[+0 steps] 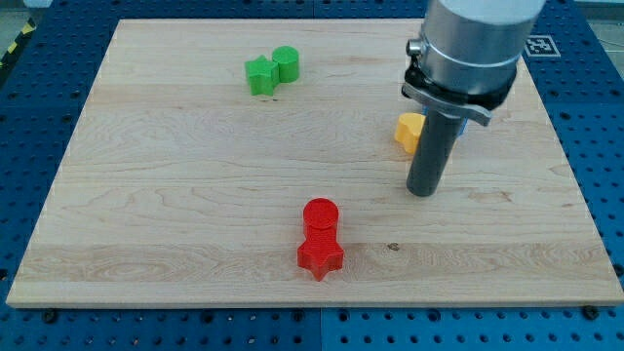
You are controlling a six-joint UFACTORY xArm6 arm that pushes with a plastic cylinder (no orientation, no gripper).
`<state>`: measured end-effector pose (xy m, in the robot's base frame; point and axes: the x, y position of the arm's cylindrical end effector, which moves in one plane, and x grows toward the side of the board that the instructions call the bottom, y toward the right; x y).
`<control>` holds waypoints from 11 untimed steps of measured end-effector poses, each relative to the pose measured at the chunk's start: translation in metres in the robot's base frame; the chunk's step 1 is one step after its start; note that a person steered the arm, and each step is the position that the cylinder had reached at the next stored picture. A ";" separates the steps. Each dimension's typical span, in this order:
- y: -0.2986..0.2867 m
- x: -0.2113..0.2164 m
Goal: Separate the yellow blocks from the blue blocks
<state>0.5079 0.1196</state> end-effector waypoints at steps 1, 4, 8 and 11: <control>0.039 0.004; 0.077 -0.053; 0.059 -0.025; 0.012 -0.035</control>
